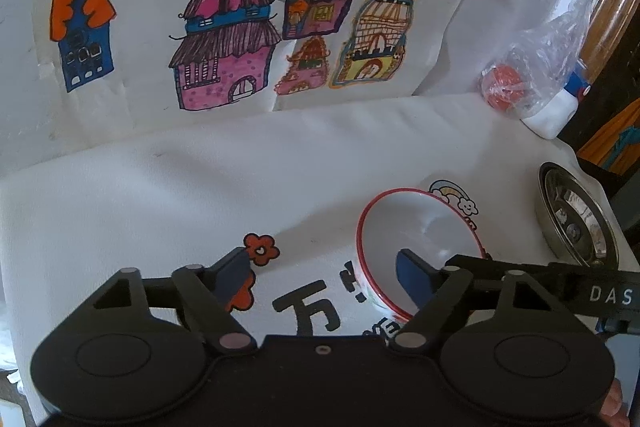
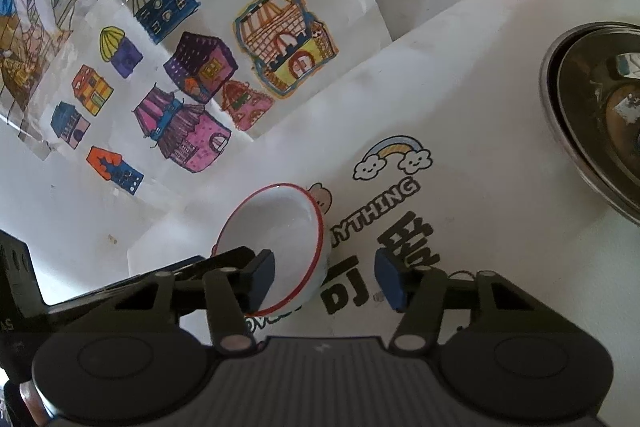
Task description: Organize plates and bowls
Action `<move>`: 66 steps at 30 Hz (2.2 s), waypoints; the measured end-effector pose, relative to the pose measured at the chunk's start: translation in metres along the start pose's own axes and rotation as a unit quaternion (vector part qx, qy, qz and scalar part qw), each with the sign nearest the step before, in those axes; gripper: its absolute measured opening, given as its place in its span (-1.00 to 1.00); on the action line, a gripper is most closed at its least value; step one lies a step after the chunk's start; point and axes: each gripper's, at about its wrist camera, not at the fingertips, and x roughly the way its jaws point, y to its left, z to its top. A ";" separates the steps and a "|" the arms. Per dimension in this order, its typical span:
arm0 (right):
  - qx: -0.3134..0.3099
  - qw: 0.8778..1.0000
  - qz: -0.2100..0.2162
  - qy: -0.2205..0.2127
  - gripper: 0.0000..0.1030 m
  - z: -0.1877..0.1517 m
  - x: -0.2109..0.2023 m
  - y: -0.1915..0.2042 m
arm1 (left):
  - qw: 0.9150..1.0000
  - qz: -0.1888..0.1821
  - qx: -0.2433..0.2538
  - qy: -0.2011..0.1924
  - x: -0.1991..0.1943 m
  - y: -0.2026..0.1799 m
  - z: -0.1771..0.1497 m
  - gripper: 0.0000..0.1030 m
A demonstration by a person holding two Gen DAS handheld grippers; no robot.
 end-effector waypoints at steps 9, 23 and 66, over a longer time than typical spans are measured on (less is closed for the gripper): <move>-0.002 1.000 -0.001 0.003 -0.33 -0.002 0.003 0.003 | 1.000 -0.005 0.002 0.001 0.001 -0.002 0.001 0.03; 0.005 1.000 0.010 -0.001 -0.55 0.000 0.001 0.006 | 0.999 -0.032 0.008 0.003 0.002 -0.012 -0.001 -0.68; -0.065 0.996 0.039 -0.052 -0.69 -0.086 -0.155 0.093 | 0.995 -0.033 0.039 -0.089 -0.200 -0.035 -0.068 -0.79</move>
